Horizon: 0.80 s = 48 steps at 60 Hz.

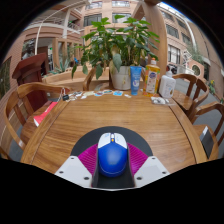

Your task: Arrange mouse

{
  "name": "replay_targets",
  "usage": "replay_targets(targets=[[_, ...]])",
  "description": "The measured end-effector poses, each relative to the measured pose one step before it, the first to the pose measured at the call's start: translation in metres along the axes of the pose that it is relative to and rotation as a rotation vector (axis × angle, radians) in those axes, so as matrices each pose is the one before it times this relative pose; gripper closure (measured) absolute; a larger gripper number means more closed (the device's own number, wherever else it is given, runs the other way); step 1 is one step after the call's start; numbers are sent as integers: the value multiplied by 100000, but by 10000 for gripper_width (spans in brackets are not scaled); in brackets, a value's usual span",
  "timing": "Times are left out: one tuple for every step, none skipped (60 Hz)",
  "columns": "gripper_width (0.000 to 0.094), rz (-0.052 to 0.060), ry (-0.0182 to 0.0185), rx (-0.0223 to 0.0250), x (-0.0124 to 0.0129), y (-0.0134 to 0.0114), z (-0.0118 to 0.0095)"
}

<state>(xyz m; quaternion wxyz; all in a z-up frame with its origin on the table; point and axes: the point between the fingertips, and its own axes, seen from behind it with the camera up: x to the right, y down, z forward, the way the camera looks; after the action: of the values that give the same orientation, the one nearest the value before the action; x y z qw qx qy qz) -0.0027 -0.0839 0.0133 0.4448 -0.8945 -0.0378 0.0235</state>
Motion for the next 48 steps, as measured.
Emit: replay_targets(targets=[[514,-60,455,-179,-376,700,47],[505,225,-6,-780,-192,409,122],[490,457,-132,-781,-184,374,114],[476,733,-110,-725,-153,377,75],[469,756,-229,-569,-167,295,53],[459,595,-342,-659,-148,300,49],[450,469,-152,-748,-109,294,6],[445,-201,305,628,27,-138,-50],[433,-730,280,399,333,-355,133],[424,-364,462,171,1,67,-116],[418,-250,485,-291,37,99,-116],[404,-148,386,-301,-5,82,-179],[371,-78,175,-310,-56,39,-218],[321,-26,60,-104,-57,-19,-285],[261,62,57,182,-69,-90,-300],[206,55,-85,439,-111,-146,-375],[144,79,-359,62,-7,-443,-333],[84,-24,-234,612,-149,-151,-421],[67,-141,-34,626,-128,-135,-472],[93,-234,253,572,-33,-128,-479],[105,-321,555,603,-3,-148,-546],[99,-259,605,729,26,-176,-548],[92,-349,622,650,26,-188,-572],[76,-455,577,580,23,-169,-574],[65,-489,538,349,134,-341,-556],[70,-275,651,584,6,-147,-581],[78,-70,591,543,24,-152,-583],[82,50,579,381,31,-114,-573],[83,43,520,300,31,-85,-584],[83,44,410,342,-1,-100,-585],[83,89,260,464,33,-42,-625],[85,133,248,323,-55,-30,-601],[83,106,203,245,-74,-1,-589],[83,68,108,275,8,-11,-714],[83,157,116,356,-20,3,-551],[83,210,117,419,-37,-4,-605],[81,137,157,380,-18,-16,-579],[79,126,123,358,-42,-20,-590],[79,132,117,348,-24,-22,-579],[79,55,297,304,-136,13,-505],[77,125,211,324,-26,16,-565],[78,61,235,242,-13,29,-559],[76,47,286,186,-26,20,-618],[78,26,218,277,-3,40,-516],[79,-39,196,276,-7,8,-515],[78,-136,178,288,-17,17,-474],[78,-171,153,240,-1,32,-461],[79,-202,155,189,-30,56,-458]])
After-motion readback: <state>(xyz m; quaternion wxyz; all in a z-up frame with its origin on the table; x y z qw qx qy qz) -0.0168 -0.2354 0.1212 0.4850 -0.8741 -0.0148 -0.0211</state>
